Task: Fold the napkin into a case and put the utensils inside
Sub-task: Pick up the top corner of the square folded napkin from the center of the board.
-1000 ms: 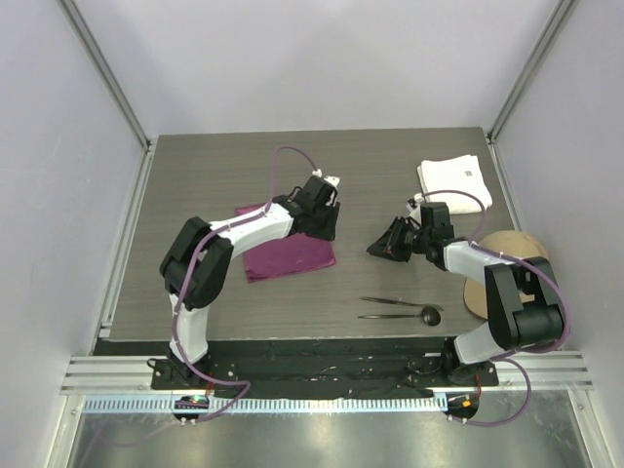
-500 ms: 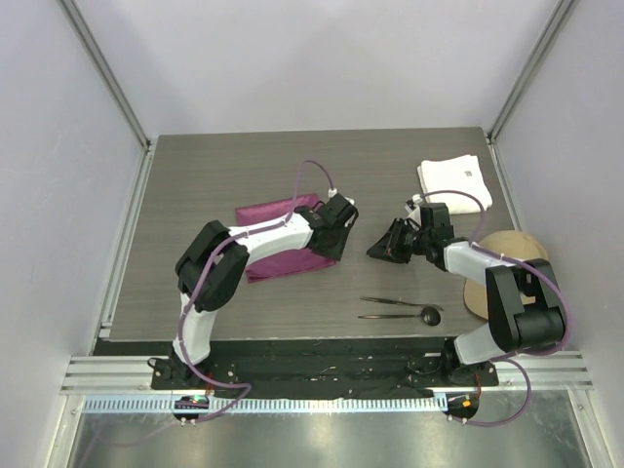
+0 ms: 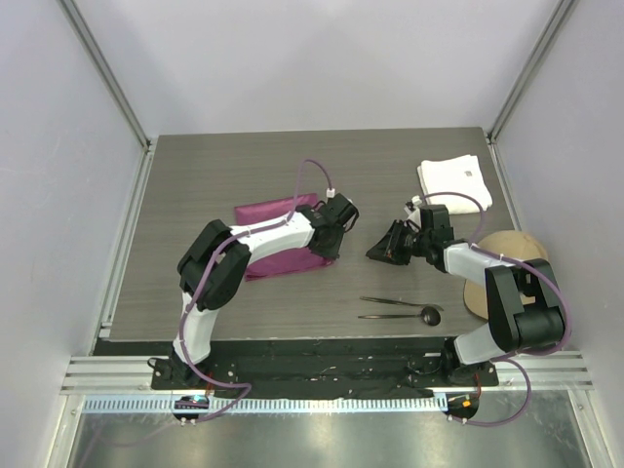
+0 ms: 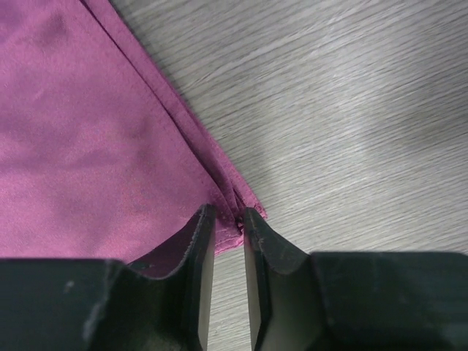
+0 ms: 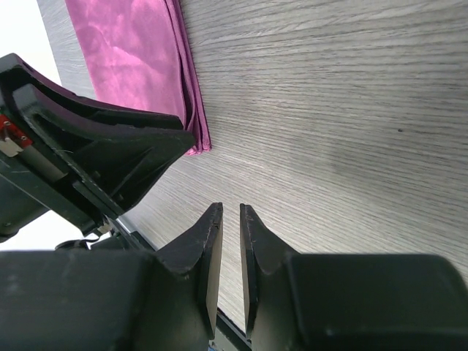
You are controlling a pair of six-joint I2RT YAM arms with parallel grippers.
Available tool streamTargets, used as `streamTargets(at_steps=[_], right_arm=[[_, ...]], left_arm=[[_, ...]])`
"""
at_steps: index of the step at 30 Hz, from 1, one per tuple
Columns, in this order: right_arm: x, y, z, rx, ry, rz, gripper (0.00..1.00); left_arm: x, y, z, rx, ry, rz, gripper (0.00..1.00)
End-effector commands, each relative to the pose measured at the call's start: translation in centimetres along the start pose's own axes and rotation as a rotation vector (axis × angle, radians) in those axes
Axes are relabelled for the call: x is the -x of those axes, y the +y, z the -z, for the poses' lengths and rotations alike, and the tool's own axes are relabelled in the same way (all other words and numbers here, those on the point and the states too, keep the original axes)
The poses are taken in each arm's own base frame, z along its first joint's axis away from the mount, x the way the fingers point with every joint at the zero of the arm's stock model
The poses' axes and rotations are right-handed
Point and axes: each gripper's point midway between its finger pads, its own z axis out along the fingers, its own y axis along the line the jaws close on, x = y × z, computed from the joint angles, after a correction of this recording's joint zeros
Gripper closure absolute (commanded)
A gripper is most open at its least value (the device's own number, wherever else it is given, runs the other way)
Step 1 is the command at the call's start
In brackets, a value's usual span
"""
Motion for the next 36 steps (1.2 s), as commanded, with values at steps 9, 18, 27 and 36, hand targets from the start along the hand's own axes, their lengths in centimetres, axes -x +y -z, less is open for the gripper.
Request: streamTargets(at_steps=[9,18,27,36], right_arm=[[0.5,1.3,0.0,0.054,-0.015,0.032,0.79],[0.3,1.6,0.0,0.065,-0.019,0.031,0.79],[0.0,2.0,-0.4,0.072,-0.01,0.041,0.79],[-0.3,2.0,-0.7,0.073,-0.002,0.04,0.79]], left_arm=[[1.8,-0.9,1.4,-0.026,-0.036,0.015,0.78],[0.2,-0.3,1.1,-0.02,-0.004,0.022,0.76],[0.4,-0.4,0.9,-0.026,-0.007,0.011,0.69],[-0.2,-0.6,0.5,-0.04,0.013,0.005,0.7]])
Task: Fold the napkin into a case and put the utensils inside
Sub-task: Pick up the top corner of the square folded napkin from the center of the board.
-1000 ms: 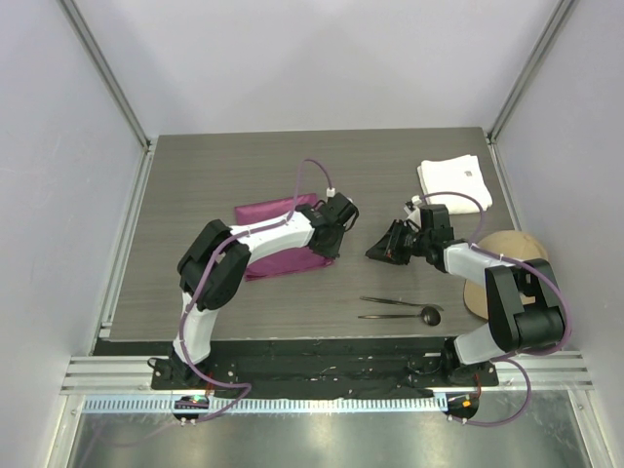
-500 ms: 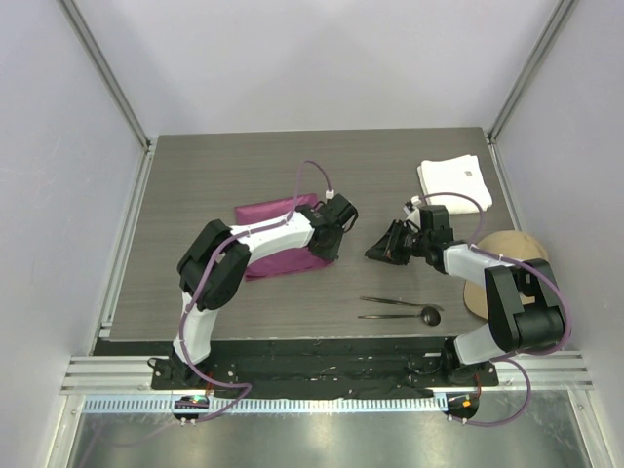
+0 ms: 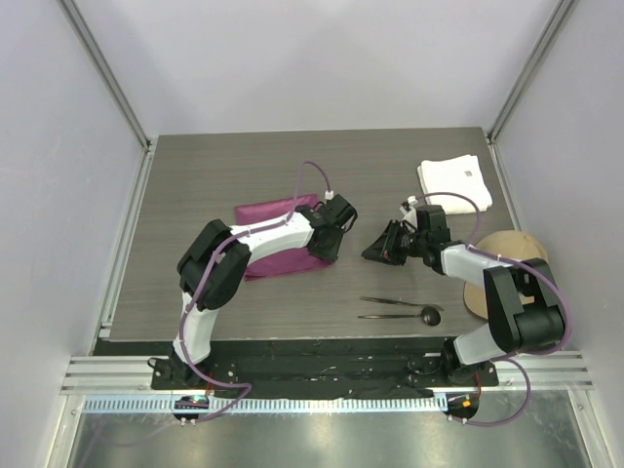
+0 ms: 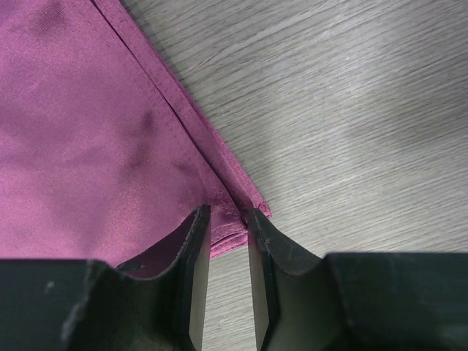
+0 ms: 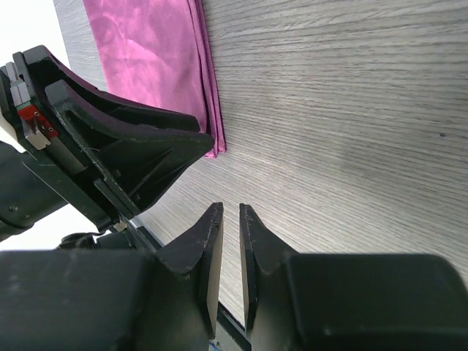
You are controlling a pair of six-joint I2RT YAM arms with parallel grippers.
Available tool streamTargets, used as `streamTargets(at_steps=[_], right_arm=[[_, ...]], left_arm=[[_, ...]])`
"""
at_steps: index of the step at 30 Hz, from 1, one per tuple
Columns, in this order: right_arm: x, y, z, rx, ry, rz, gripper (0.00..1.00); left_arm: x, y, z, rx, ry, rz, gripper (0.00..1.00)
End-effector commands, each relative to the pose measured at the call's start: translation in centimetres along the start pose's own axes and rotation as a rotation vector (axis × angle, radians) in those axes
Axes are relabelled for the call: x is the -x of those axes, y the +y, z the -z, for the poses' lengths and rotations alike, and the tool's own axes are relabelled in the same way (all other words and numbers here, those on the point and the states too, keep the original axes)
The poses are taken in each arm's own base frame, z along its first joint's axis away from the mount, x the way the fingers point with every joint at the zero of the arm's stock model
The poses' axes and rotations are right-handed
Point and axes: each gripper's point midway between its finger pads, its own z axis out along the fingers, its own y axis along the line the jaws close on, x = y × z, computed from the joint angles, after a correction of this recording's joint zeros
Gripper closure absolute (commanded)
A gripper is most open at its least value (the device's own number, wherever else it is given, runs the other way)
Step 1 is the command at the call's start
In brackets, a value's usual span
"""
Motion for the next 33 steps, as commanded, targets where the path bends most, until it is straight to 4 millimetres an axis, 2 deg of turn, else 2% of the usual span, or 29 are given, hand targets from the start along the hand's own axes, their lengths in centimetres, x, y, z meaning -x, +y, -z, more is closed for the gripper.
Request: streamTargets(at_steps=[1,6,10,16,22,24,26,29,33], right_arm=[[0.3,0.8,-0.2,0.032,-0.012,0.03,0.79],[0.3,1.0,-0.3,0.034,-0.011,0.033,0.79],[0.3,1.2,-0.4,0.036,-0.01,0.035,0.79],[0.1,1.0,-0.5,0.034,-0.007,0.033,0.79],[0.0,1.1,-0.6,0.035,-0.006,0.035,0.79],[0.1,1.2,-0.6,0.036,-0.007,0.036,0.79],[-0.1,1.1,-0.7,0.034,-0.001,0.035,0.79],[-0.1,1.4,-0.9,0.038,0.0,0.043,0.79],[-0.3,1.8,-1.5,0.042,0.007,0.053,0.79]], left_arm=[[0.4,-0.6,0.3,-0.036,-0.014,0.01,0.7],[0.4,-0.3,0.2,-0.028,-0.011,0.011,0.8],[0.6,-0.2,0.2,-0.028,-0.007,0.013,0.8],[-0.1,0.1,-0.2,-0.019,0.011,0.002,0.76],[-0.9,0.2,-1.4,-0.034,0.007,-0.002,0.83],[-0.7,0.1,-1.4,-0.04,-0.005,-0.003,0.88],[-0.3,0.0,-1.0,-0.043,-0.017,-0.005,0.92],[1.4,-0.7,1.1,-0.097,-0.057,0.022,0.99],[3.4,-1.3,3.8,-0.168,-0.085,0.058,1.0]])
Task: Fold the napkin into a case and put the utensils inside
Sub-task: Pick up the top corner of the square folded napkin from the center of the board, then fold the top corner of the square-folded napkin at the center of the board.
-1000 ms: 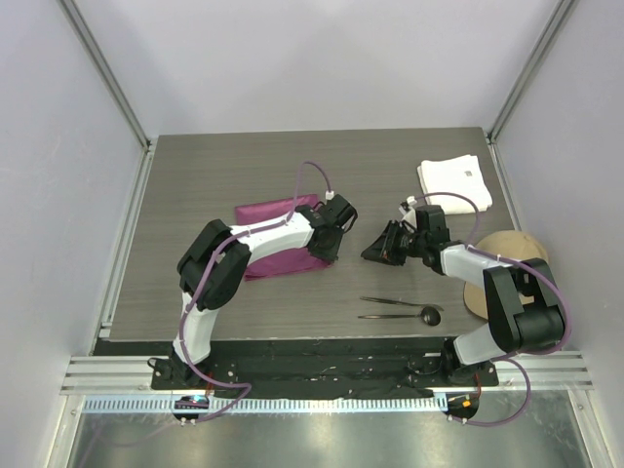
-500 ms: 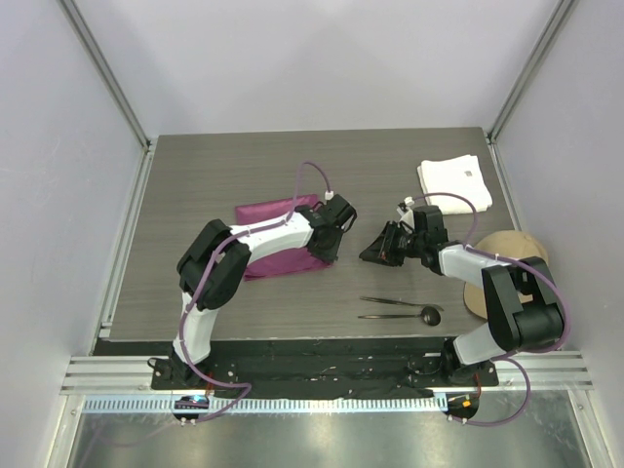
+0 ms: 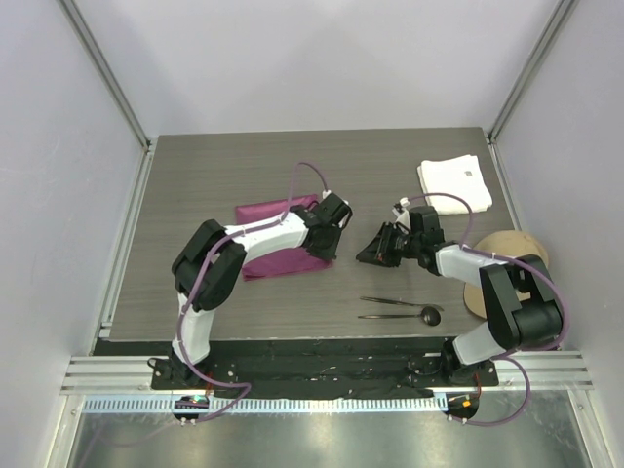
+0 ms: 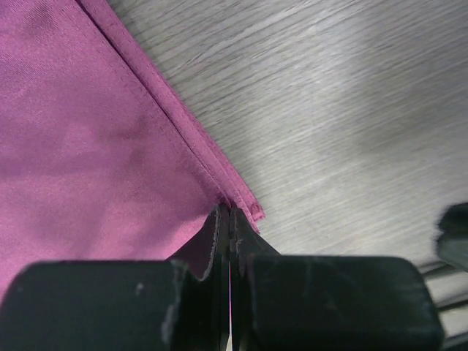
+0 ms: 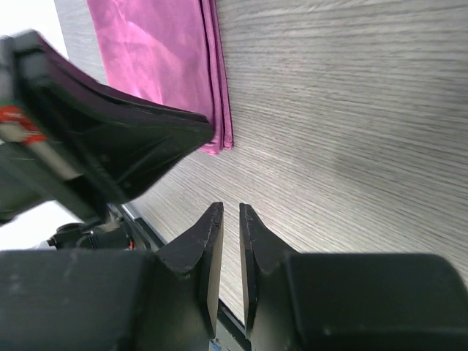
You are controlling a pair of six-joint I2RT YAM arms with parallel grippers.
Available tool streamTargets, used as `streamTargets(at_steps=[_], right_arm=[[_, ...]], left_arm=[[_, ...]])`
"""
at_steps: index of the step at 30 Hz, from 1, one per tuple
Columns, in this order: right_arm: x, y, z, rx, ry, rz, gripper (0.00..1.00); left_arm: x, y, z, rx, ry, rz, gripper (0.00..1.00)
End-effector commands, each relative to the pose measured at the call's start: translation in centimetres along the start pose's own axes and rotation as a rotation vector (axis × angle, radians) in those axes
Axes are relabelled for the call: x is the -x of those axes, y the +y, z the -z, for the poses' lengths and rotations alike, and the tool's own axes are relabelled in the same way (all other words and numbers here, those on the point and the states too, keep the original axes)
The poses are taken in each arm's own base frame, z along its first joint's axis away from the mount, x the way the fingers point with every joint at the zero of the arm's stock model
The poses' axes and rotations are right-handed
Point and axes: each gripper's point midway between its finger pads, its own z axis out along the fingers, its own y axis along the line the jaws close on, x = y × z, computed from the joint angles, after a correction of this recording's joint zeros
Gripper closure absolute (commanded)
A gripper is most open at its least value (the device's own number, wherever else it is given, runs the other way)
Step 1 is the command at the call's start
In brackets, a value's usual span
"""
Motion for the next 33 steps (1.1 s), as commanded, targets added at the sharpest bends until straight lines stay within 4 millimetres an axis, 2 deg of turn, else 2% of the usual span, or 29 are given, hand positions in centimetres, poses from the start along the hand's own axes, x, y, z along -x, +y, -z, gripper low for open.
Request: streamTargets(at_steps=[1,3,5,8,11,13,14,16,18,19,21,26,30,33], right_arm=[[0.8,1.3,-0.8,0.03,-0.021,0.039,0.79],[0.8,1.5,-1.1,0.029,-0.015,0.043,0.79],[0.6,1.7,-1.6,0.034,-0.005,0.05,0.79],[1.1,3.4,-2.4,0.06,-0.006,0.083,0.79],[0.6,4.9,-3.9,0.083,0.022,0.099,0.79],[1.1,5.9,-5.2,0.099,0.02,0.12,0.79],[1.3,7.2,-5.9,0.116,0.022,0.142,0.79],[0.9,7.0,-7.8,0.119,0.058,0.127,0.8],[1.0,8.4,-9.1,0.156,0.069,0.105,0.81],[0.8,8.1,-10.1,0.16,0.078,0.1,0.82],[0.8,8.9,-11.2,0.171,0.09,0.113,0.86],[-0.2,7.4,-13.2,0.122,0.129,0.104,0.9],[-0.9,6.3,-13.7,0.094,0.143,0.102,0.94],[-1.4,5.8,-13.7,0.079,0.157,0.102,0.94]], left_arm=[[3.9,-1.5,4.5,-0.117,-0.093,0.051,1.0],[4.1,-1.3,5.2,-0.156,-0.077,0.073,1.0],[4.3,-0.3,5.8,-0.149,-0.059,0.092,1.0],[4.4,1.2,6.8,-0.133,-0.041,0.088,1.0],[4.4,2.2,7.4,-0.132,-0.033,0.074,1.0],[4.4,4.3,7.5,-0.057,-0.037,0.062,1.0],[4.3,5.0,7.6,-0.033,-0.034,0.056,1.0],[4.6,7.6,8.1,0.056,-0.049,0.038,1.0],[4.8,9.5,8.9,0.115,-0.059,-0.002,1.0],[5.1,10.7,9.1,0.148,-0.066,-0.002,1.0],[5.6,13.1,9.5,0.224,-0.081,-0.023,1.0],[6.5,19.1,9.3,0.368,-0.073,-0.009,1.0],[8.3,20.9,9.1,0.378,-0.082,-0.027,1.0],[8.8,22.3,8.8,0.431,-0.065,-0.032,1.0]])
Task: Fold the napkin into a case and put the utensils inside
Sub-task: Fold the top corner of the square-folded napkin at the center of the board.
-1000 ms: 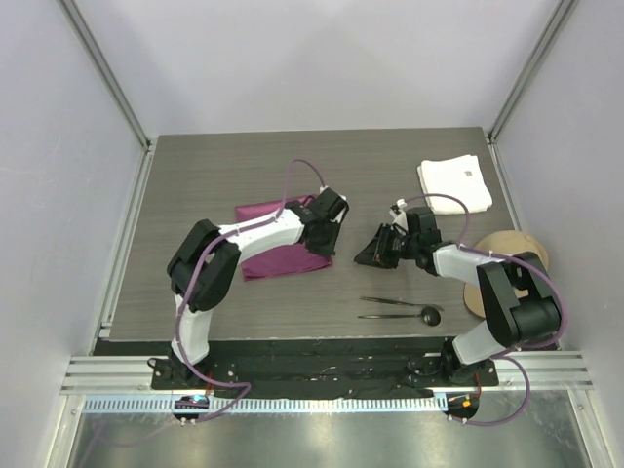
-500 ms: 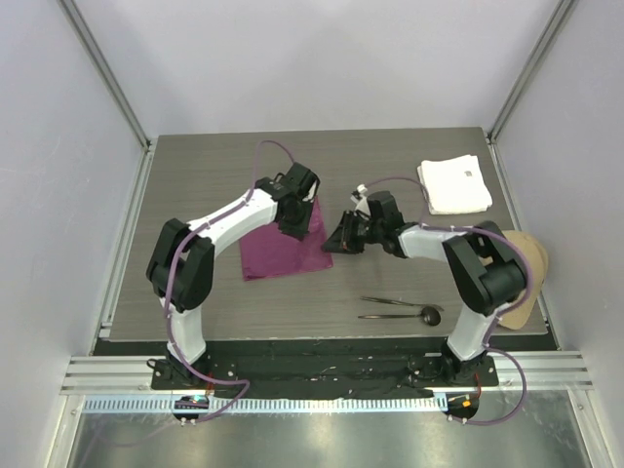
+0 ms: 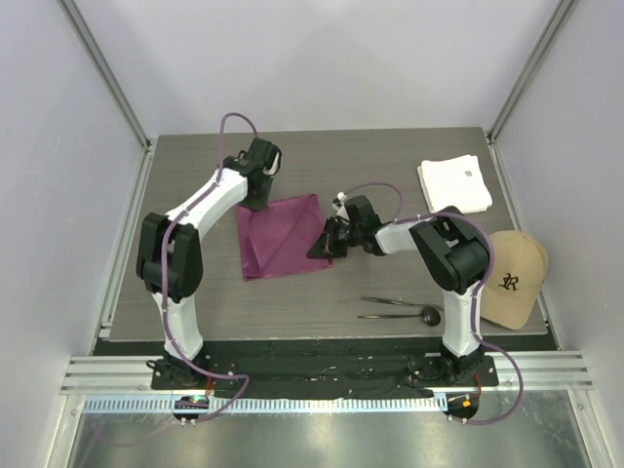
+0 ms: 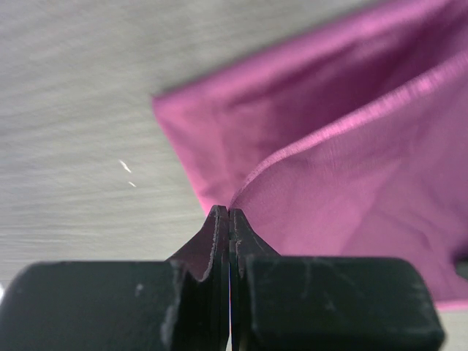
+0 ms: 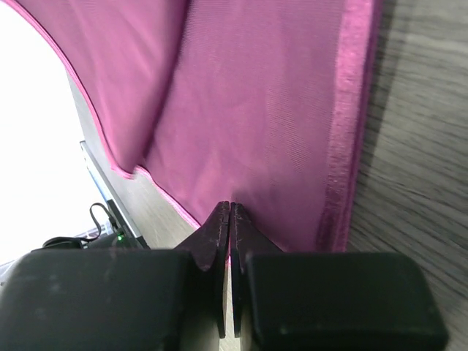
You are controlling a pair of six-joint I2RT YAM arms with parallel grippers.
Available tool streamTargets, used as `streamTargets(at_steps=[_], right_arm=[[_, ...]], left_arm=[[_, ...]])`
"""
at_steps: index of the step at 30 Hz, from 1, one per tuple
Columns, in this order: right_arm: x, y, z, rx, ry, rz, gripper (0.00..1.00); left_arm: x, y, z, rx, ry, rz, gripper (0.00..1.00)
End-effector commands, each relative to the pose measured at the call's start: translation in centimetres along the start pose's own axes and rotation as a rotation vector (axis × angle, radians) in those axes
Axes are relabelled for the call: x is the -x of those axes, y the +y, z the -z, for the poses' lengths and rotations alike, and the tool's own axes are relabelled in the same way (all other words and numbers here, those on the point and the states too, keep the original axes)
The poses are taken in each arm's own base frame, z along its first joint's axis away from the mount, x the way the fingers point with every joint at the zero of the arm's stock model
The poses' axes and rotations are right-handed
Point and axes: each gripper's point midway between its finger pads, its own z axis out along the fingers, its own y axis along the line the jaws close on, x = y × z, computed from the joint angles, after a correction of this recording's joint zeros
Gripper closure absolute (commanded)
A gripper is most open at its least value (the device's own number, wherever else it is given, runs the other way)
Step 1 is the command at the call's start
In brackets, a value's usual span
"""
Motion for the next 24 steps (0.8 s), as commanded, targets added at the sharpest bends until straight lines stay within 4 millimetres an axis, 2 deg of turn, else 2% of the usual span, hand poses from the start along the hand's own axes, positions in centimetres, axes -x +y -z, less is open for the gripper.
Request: streamTargets(at_steps=[1,4,9,12,17,24], right_arm=[[0.9,0.7,-0.1,0.011,-0.028,0.04,0.94],[0.8,0.6,-0.1,0.009,-0.026,0.035,0.94],[1.1,1.4,-0.3,0.026,-0.024,0.052,0.94],[1.3,1.6,-0.4,0.025,-0.022,0.059,0.94],[1.3,1.1,-0.8,0.019,-0.018,0.052,0.94],[1.8,1.7,-0.9,0.028,-0.025,0.055,0.94]], left_arm=[[2.0,1.9,-0.2,0.083,-0.027,-0.063,1.0],[2.0,2.5,-1.3,0.105,-0.01,-0.067,1.0],[2.0,2.1,-3.1,0.112,-0.001,-0.07,1.0],[2.2,2.6,-3.7,0.15,0.006,-0.085,1.0],[3.0,3.7,-3.7,0.213,-0.013,-0.1,1.0],[3.6,4.4,-4.7,0.261,0.003,-0.131,1.0]])
